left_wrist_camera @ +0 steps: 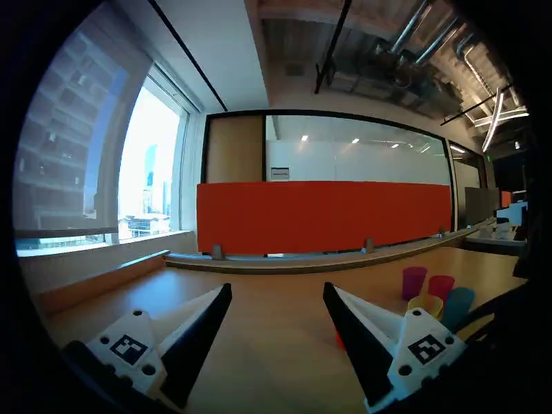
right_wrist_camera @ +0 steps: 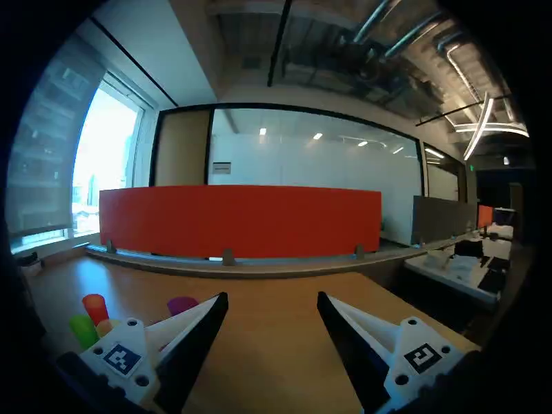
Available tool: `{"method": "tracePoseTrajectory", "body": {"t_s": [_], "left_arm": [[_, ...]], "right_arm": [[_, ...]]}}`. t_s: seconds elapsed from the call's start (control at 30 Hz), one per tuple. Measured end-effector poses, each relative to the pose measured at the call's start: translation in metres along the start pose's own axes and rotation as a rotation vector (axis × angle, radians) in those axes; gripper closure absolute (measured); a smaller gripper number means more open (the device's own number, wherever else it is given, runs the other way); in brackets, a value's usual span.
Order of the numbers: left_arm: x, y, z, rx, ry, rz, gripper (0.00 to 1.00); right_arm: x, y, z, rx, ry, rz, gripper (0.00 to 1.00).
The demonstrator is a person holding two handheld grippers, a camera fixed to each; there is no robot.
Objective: Pour water
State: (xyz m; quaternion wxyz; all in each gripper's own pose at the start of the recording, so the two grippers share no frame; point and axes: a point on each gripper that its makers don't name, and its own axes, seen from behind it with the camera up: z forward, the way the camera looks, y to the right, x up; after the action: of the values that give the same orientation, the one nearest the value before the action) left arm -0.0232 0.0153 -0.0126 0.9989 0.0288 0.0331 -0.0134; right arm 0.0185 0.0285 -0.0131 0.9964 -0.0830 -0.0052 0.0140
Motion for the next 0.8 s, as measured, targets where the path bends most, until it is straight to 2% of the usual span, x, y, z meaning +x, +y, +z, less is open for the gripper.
{"method": "tracePoseTrajectory", "body": {"t_s": [0.3, 0.5, 0.8], "left_arm": [[-0.017, -0.002, 0.0, 0.002, -0.01, 0.025, 0.01], [-0.029, -0.006, 0.002, 0.01, -0.03, 0.009, 0.02], [-0.04, -0.013, 0.003, 0.024, -0.051, 0.006, 0.01]], "right_arm": [[0.0, -0.005, -0.002, 0.0, -0.01, -0.001, 0.0], [0.001, -0.008, -0.004, 0.0, -0.01, -0.023, 0.0], [0.0, -0.01, -0.005, 0.001, -0.015, -0.024, 0.0]]}}
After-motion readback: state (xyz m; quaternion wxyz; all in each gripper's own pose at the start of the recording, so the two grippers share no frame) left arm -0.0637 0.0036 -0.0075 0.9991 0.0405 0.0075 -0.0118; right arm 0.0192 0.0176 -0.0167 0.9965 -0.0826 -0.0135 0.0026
